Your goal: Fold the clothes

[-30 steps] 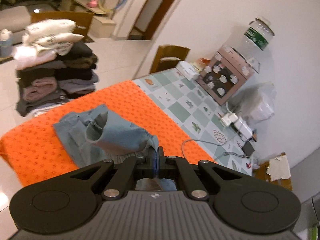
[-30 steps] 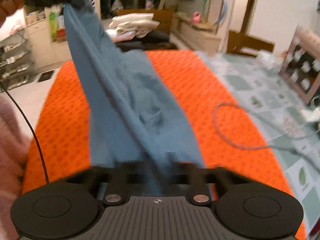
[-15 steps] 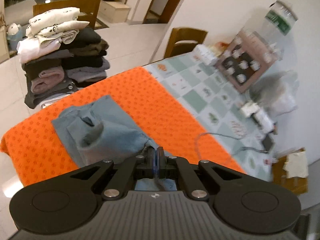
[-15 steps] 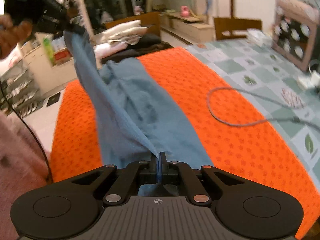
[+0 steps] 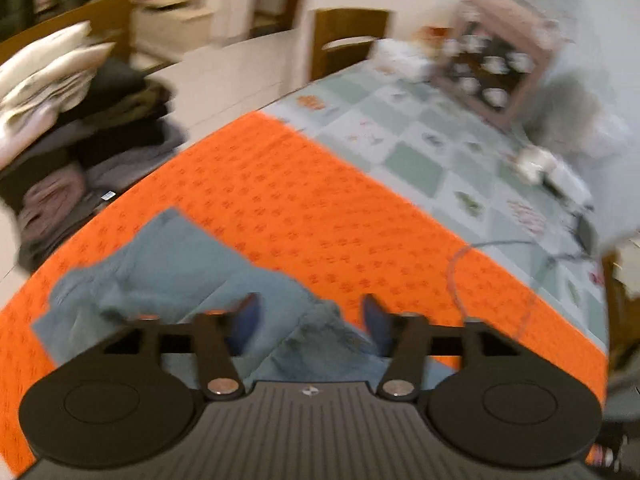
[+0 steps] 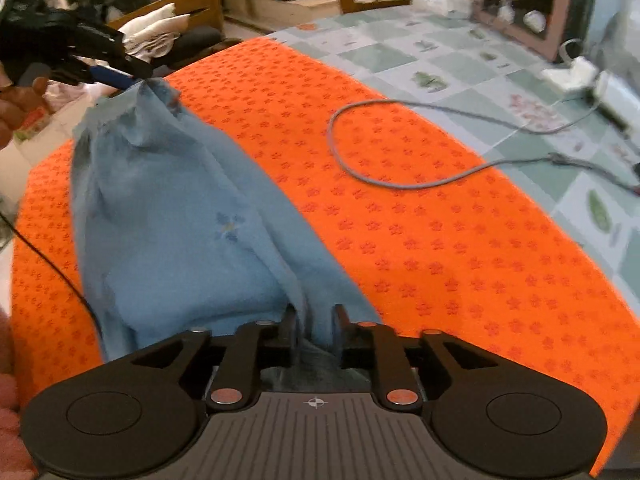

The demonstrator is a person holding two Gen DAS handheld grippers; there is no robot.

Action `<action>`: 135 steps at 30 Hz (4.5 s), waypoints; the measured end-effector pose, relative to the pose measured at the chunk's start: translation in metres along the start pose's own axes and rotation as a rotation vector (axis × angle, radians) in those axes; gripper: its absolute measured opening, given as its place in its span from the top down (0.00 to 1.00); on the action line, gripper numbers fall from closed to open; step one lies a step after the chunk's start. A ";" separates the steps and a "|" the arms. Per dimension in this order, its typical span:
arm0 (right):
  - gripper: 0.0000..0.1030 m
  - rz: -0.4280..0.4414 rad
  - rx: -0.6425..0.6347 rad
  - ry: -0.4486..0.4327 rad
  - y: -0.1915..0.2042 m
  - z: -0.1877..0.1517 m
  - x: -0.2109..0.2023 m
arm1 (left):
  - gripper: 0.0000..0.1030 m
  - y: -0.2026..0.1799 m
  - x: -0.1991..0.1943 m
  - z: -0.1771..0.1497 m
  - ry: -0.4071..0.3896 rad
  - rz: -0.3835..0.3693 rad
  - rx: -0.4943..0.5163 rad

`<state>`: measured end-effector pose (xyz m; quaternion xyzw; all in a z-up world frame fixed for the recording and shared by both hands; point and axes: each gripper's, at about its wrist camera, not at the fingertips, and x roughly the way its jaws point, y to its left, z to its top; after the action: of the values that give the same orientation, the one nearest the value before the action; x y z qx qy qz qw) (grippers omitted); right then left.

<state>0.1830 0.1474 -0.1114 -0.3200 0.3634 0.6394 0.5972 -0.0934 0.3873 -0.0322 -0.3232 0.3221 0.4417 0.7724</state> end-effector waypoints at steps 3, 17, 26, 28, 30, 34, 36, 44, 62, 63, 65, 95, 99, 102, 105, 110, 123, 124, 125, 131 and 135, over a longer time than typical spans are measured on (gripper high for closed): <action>0.49 -0.068 0.020 -0.047 0.008 0.000 -0.019 | 0.19 0.013 -0.016 0.001 -0.043 -0.073 0.050; 0.33 -0.216 0.390 -0.187 0.079 -0.024 -0.108 | 0.18 0.081 -0.022 -0.001 0.032 -0.215 0.263; 0.33 -0.315 0.680 -0.228 0.147 -0.050 -0.112 | 0.19 0.086 0.037 0.027 0.077 -0.397 0.283; 0.33 -0.347 0.718 -0.241 0.160 -0.051 -0.110 | 0.21 0.085 0.052 0.027 0.118 -0.427 0.268; 0.33 -0.383 0.760 -0.257 0.173 -0.052 -0.109 | 0.27 0.083 0.064 0.024 0.152 -0.451 0.275; 0.33 -0.446 0.812 -0.280 0.192 -0.054 -0.109 | 0.92 0.080 0.064 0.018 0.146 -0.468 0.305; 0.33 -0.473 0.822 -0.289 0.200 -0.052 -0.110 | 0.97 0.080 0.053 0.024 0.131 -0.475 0.301; 0.33 -0.521 0.819 -0.330 0.216 -0.042 -0.110 | 0.98 0.079 -0.019 0.073 0.042 -0.404 0.259; 0.33 -0.500 0.745 -0.339 0.222 -0.013 -0.104 | 0.37 0.115 0.010 0.052 0.059 -0.261 0.301; 0.33 -0.498 0.742 -0.338 0.221 -0.011 -0.103 | 0.35 0.114 0.008 0.050 0.052 -0.260 0.319; 0.33 -0.488 0.735 -0.334 0.219 -0.007 -0.099 | 0.32 0.112 0.009 0.044 0.055 -0.254 0.351; 0.52 -0.205 0.502 -0.567 0.256 0.065 -0.098 | 0.23 0.152 -0.030 0.051 -0.012 -0.300 0.489; 0.52 -0.239 0.459 -0.657 0.292 0.076 -0.104 | 0.23 0.163 -0.037 0.058 -0.016 -0.395 0.571; 0.52 -0.277 0.429 -0.712 0.330 0.091 -0.101 | 0.23 0.172 -0.042 0.069 -0.017 -0.483 0.653; 0.52 -0.335 0.414 -0.746 0.372 0.110 -0.092 | 0.23 0.186 -0.046 0.084 -0.006 -0.600 0.736; 0.52 -0.455 0.472 -0.701 0.430 0.144 -0.063 | 0.23 0.206 -0.060 0.104 0.015 -0.749 0.880; 0.52 -0.530 0.622 -0.659 0.490 0.163 -0.019 | 0.23 0.230 -0.106 0.088 0.090 -0.957 1.049; 0.52 -0.521 0.628 -0.661 0.491 0.161 -0.019 | 0.23 0.230 -0.110 0.085 0.093 -0.959 1.063; 0.52 -0.517 0.635 -0.659 0.492 0.160 -0.019 | 0.23 0.230 -0.111 0.082 0.090 -0.967 1.074; 0.52 -0.529 0.688 -0.656 0.495 0.154 -0.017 | 0.22 0.221 -0.105 0.077 0.119 -1.022 1.128; 0.51 -0.572 0.752 -0.646 0.492 0.155 -0.009 | 0.21 0.204 -0.078 0.082 0.163 -1.063 1.195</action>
<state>-0.3028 0.2625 0.0192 0.0405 0.2637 0.3447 0.9000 -0.2896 0.4960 0.0327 0.0036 0.3625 -0.2573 0.8957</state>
